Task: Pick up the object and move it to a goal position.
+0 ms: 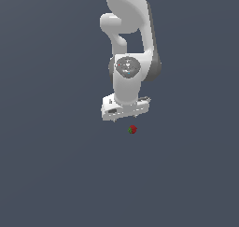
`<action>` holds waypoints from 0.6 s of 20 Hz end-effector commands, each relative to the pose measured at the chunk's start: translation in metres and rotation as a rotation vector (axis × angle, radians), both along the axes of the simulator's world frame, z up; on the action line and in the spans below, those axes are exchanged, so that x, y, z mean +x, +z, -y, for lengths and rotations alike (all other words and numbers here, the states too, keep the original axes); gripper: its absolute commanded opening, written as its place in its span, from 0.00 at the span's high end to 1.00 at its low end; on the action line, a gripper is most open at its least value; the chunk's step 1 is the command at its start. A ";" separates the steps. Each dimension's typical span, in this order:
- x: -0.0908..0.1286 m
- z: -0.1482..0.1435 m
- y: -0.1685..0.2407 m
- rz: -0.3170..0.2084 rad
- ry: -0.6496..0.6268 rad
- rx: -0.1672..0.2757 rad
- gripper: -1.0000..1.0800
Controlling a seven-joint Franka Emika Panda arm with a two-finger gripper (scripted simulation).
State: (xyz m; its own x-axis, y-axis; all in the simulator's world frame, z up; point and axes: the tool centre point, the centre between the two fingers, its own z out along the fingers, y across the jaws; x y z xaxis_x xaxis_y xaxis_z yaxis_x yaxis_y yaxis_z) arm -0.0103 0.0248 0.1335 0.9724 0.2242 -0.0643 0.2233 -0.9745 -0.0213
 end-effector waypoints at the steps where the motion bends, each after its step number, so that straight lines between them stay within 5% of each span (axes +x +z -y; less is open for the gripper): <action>1: 0.000 -0.002 -0.003 0.003 0.061 0.001 0.04; 12: 0.001 -0.011 -0.021 0.017 0.394 0.009 0.04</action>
